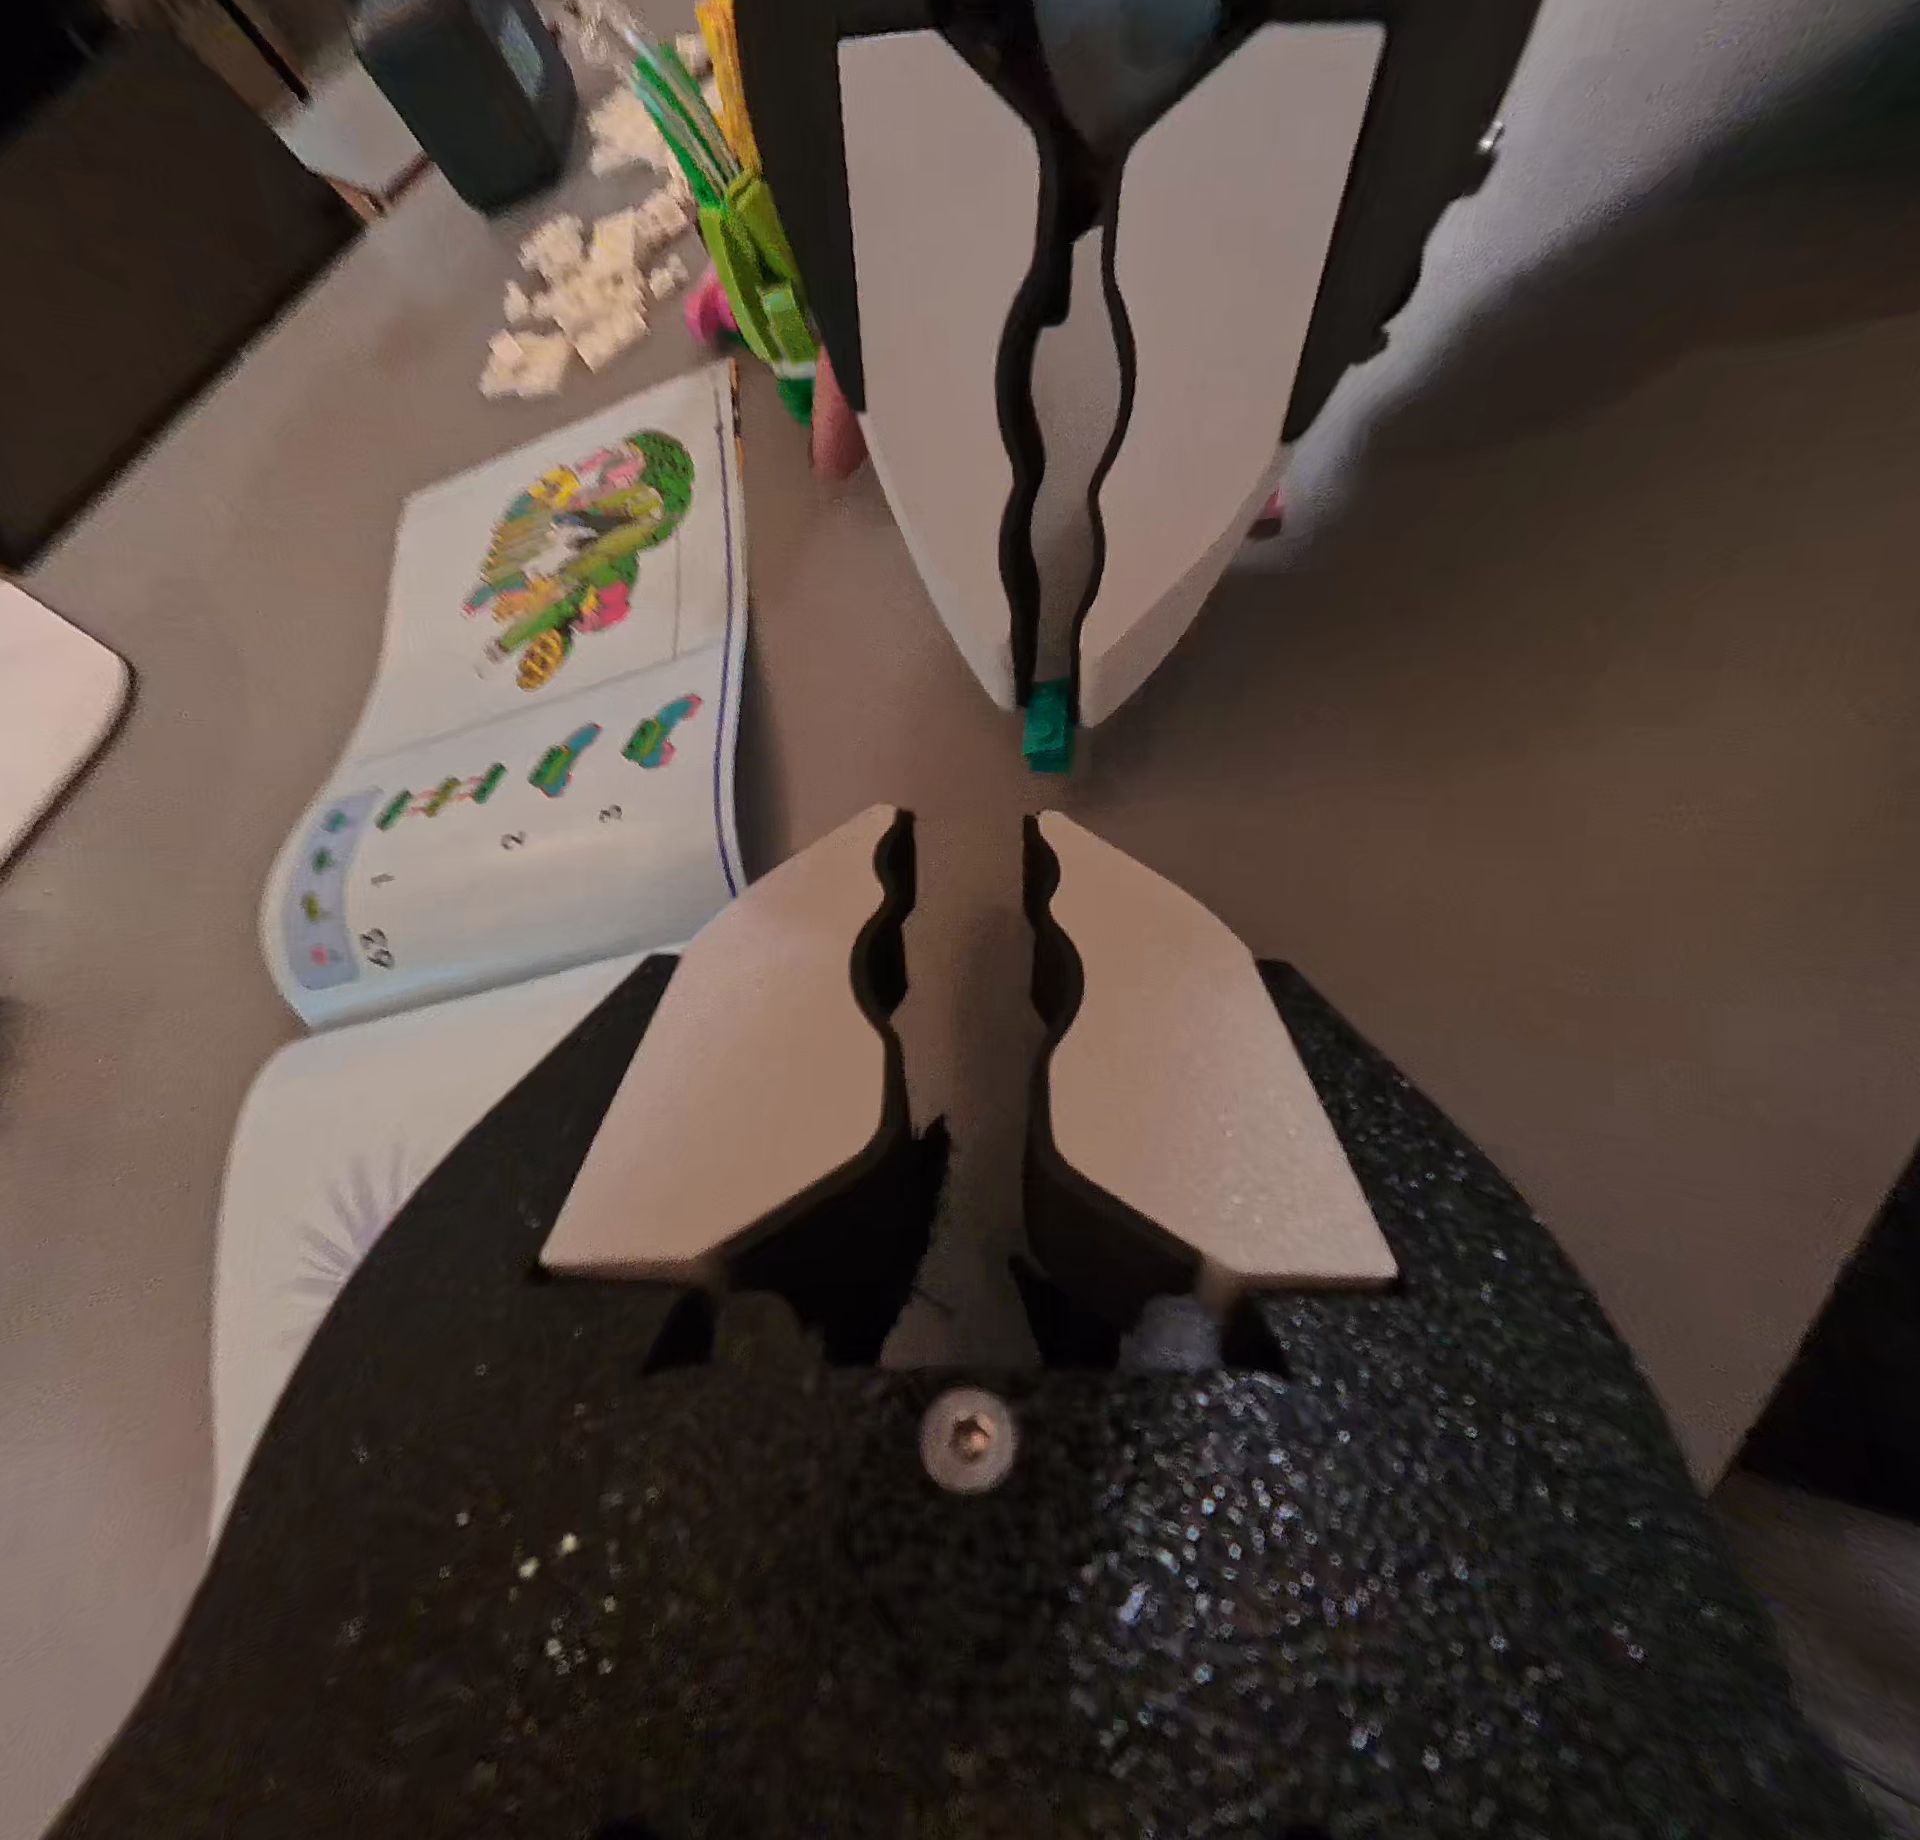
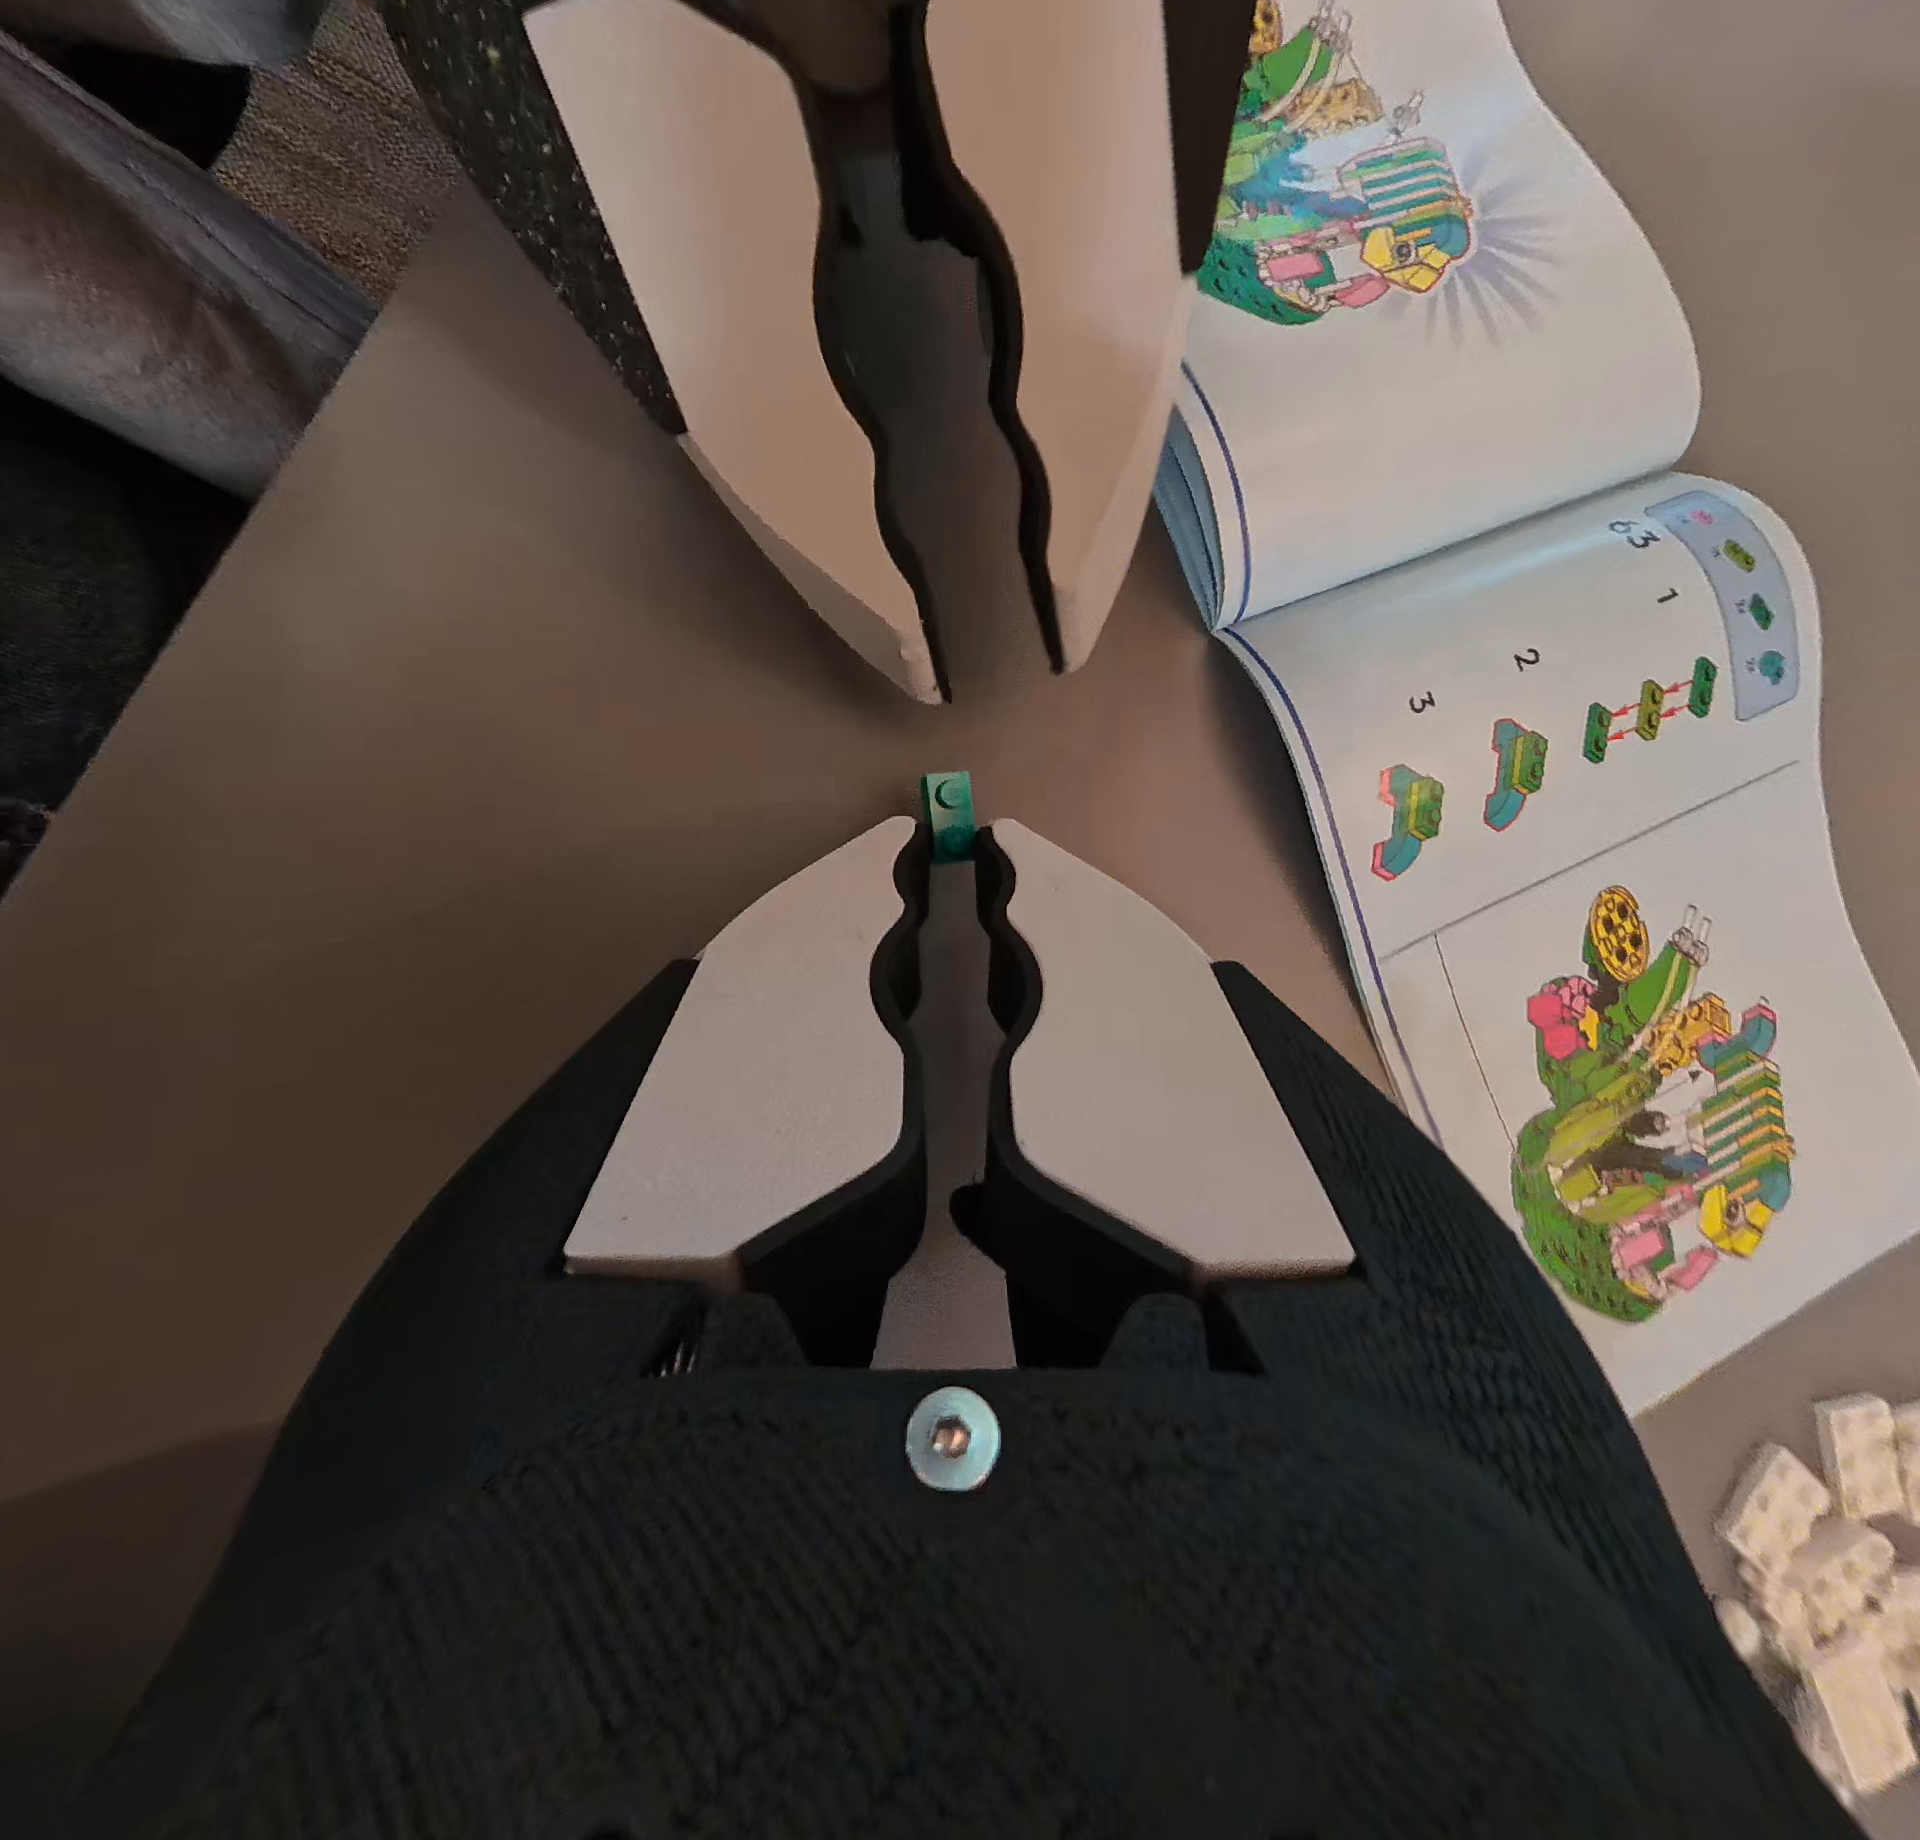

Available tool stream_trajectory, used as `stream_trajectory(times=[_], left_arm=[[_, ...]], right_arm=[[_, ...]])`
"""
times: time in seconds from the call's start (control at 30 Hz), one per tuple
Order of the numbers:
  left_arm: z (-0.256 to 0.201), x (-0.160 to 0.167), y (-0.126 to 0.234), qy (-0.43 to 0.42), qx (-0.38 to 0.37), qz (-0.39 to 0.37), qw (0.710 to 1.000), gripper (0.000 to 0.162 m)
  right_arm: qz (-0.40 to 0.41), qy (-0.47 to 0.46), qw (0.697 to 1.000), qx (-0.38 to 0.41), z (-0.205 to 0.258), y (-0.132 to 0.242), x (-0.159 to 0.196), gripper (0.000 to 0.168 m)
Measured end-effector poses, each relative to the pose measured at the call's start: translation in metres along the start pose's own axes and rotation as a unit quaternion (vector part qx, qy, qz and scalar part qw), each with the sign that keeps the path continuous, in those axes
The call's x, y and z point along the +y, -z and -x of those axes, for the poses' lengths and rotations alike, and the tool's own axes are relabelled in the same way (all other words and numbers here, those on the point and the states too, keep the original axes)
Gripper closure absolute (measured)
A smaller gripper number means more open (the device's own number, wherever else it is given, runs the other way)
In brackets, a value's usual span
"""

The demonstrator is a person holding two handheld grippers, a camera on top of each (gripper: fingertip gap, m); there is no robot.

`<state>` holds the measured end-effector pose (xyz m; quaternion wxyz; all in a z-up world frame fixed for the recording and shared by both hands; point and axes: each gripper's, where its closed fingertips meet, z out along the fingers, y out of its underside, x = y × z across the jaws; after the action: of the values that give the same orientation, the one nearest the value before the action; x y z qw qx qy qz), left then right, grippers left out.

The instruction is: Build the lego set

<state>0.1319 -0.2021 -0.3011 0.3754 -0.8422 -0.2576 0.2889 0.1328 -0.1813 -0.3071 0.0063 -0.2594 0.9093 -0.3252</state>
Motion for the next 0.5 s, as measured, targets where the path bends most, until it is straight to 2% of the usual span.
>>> stream_trajectory(times=[0.2,0.33,0.5], left_arm=[[-0.001,-0.022,0.000,-0.135,-0.078,-0.054,0.986,0.123],[-0.006,-0.045,0.003,-0.254,-0.152,-0.086,0.951,0.124],[-0.014,-0.062,0.006,-0.318,-0.192,-0.110,0.922,0.126]], right_arm=[[-0.019,-0.034,0.999,0.000,0.002,0.030,-0.007,0.162],[-0.056,-0.072,0.995,-0.039,0.005,0.046,-0.016,0.161],[-0.068,-0.101,0.989,-0.080,0.012,0.052,-0.015,0.162]])
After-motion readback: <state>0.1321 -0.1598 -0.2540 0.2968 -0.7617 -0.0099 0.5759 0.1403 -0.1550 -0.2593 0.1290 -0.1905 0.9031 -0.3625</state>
